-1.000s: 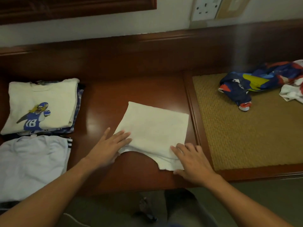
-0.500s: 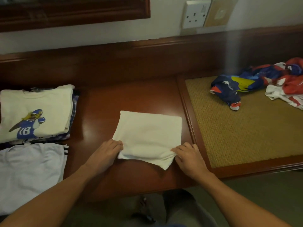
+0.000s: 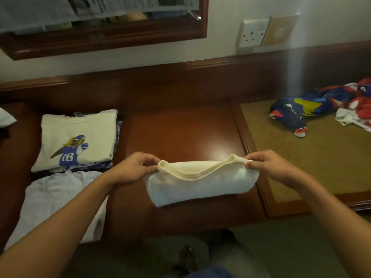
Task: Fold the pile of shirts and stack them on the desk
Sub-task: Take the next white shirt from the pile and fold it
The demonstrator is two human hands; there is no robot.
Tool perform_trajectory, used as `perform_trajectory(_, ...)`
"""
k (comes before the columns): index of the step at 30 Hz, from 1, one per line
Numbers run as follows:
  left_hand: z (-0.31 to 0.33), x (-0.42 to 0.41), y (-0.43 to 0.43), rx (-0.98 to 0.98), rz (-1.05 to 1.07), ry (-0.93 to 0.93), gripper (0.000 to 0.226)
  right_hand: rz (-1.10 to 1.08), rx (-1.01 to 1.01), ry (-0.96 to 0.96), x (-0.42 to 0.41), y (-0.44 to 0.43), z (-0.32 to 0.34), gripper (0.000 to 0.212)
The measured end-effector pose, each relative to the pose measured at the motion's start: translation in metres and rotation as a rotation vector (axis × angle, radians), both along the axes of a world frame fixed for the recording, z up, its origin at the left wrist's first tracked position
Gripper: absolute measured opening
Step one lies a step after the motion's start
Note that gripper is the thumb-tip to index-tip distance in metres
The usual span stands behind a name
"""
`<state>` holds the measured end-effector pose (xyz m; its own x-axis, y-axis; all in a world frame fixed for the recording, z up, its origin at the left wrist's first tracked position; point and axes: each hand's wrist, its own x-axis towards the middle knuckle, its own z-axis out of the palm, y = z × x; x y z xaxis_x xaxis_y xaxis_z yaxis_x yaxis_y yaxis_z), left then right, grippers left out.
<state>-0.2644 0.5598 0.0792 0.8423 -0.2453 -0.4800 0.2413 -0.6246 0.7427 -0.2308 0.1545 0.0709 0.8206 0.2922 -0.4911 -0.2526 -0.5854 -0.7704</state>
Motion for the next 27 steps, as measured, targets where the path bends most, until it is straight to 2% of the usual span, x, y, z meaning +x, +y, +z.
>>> perform_trajectory(2, -0.007, 0.01, 0.005, -0.022, 0.079, 0.086, 0.018, -0.02, -0.024, 0.068, 0.01, 0.006, -0.005, 0.015)
perform_trajectory(4, -0.025, 0.017, 0.007, -0.052, 0.252, 0.14, 0.018, -0.037, -0.073, 0.101, 0.021, 0.016, -0.019, 0.018)
perform_trajectory(8, -0.069, 0.018, 0.0, -0.234, 0.594, 0.322, 0.033, -0.194, -0.102, 0.083, 0.039, 0.037, -0.06, 0.023)
perform_trajectory(11, -0.098, 0.017, -0.007, -0.138, 0.649, 0.237, 0.034, -0.271, -0.145, 0.094, 0.048, 0.048, -0.094, 0.024)
perform_trajectory(13, -0.11, 0.02, -0.011, -0.077, 0.731, 0.131, 0.032, -0.339, -0.22, 0.073, 0.052, 0.053, -0.111, 0.036)
perform_trajectory(17, -0.108, 0.032, -0.018, 0.012, 0.702, -0.026, 0.015, -0.394, -0.285, 0.044, 0.062, 0.059, -0.123, 0.029)
perform_trajectory(20, -0.101, 0.046, -0.014, -0.07, 0.703, -0.032, 0.013, -0.402, -0.202, 0.115, 0.071, 0.053, -0.11, 0.028)
perform_trajectory(23, -0.101, 0.057, -0.008, -0.181, 0.724, 0.01, 0.018, -0.415, -0.124, 0.142, 0.076, 0.044, -0.098, 0.02)
perform_trajectory(25, -0.108, 0.058, -0.008, -0.214, 0.734, 0.009, 0.029, -0.424, -0.121, 0.114, 0.073, 0.043, -0.102, 0.011)
perform_trajectory(27, -0.122, 0.054, -0.009, -0.101, 0.698, -0.03, 0.05, -0.406, -0.269, 0.01, 0.067, 0.045, -0.116, 0.017)
